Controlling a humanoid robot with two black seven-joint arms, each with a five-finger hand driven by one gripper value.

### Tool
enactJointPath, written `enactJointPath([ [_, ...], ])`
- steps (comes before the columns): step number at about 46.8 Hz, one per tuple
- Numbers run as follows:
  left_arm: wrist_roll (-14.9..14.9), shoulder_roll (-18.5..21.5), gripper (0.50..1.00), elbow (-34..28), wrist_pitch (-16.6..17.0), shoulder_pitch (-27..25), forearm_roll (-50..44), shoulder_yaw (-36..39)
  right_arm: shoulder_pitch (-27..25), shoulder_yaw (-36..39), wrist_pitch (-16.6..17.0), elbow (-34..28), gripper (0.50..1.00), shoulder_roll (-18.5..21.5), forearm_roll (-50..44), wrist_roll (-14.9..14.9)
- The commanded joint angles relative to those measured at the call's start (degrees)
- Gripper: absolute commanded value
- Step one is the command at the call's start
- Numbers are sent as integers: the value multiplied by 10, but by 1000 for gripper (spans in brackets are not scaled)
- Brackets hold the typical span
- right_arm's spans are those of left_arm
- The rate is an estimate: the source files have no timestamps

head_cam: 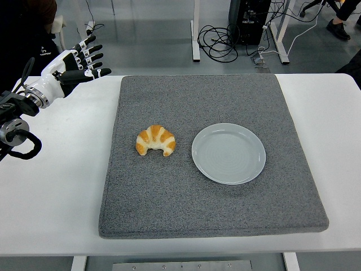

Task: Place the bread on the plate

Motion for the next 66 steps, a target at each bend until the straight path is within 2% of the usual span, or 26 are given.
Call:
enactJointPath([
  [1, 0, 0, 983, 0, 2, 0, 0, 2, 0, 0, 0, 0, 1000, 0, 0, 0],
  [19, 0, 2, 983, 3, 12, -5, -15, -7, 0, 0, 0, 0, 1000, 0, 0, 0],
  [51, 1, -2, 983, 2, 4, -6, -15, -4, 0, 0, 0, 0, 1000, 0, 0, 1],
  [66, 1, -3, 980, 2, 17, -8, -5, 2, 0, 0, 0, 0, 1000, 0, 0, 0],
])
